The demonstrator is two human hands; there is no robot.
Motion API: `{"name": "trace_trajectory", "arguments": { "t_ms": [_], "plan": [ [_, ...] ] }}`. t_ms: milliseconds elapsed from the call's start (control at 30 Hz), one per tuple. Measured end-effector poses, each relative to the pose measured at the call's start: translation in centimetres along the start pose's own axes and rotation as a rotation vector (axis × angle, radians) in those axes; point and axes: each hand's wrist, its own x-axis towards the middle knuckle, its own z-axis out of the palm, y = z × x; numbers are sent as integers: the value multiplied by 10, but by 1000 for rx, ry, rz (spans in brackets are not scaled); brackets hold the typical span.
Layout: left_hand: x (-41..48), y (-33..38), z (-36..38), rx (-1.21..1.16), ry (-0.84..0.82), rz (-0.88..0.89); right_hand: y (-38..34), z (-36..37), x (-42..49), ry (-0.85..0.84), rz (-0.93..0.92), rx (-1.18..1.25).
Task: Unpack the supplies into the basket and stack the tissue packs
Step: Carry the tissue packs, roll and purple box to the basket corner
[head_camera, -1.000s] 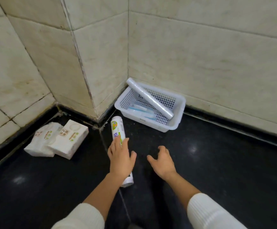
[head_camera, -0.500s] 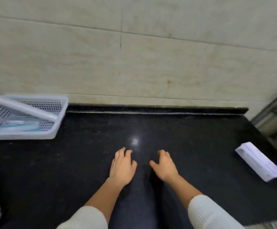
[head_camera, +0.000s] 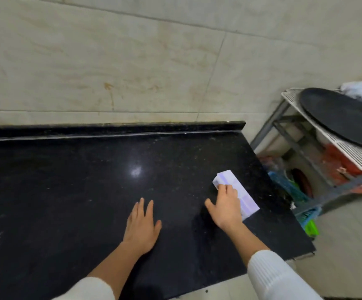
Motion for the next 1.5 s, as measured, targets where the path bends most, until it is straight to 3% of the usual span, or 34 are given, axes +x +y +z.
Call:
{"name": "trace_trajectory", "arguments": {
  "t_ms": [367,600,867,1267,1500],
  "plan": [
    [-3,-20,26,138,-18,6,69,0,37,-177,283,15],
    [1,-17,13,83,-134,-11,43,9,44,-103,154,12],
    [-46,-81,-31,-95,101,-213,-105,43,4,-160,-187,213],
    [-203,-321,-112,-182,335,-437,-362,125,-188,-309,-473,239],
    [-309,-460,-153,-225,508,-667,-498,156,-275,-419,-629,181]
  ]
}}
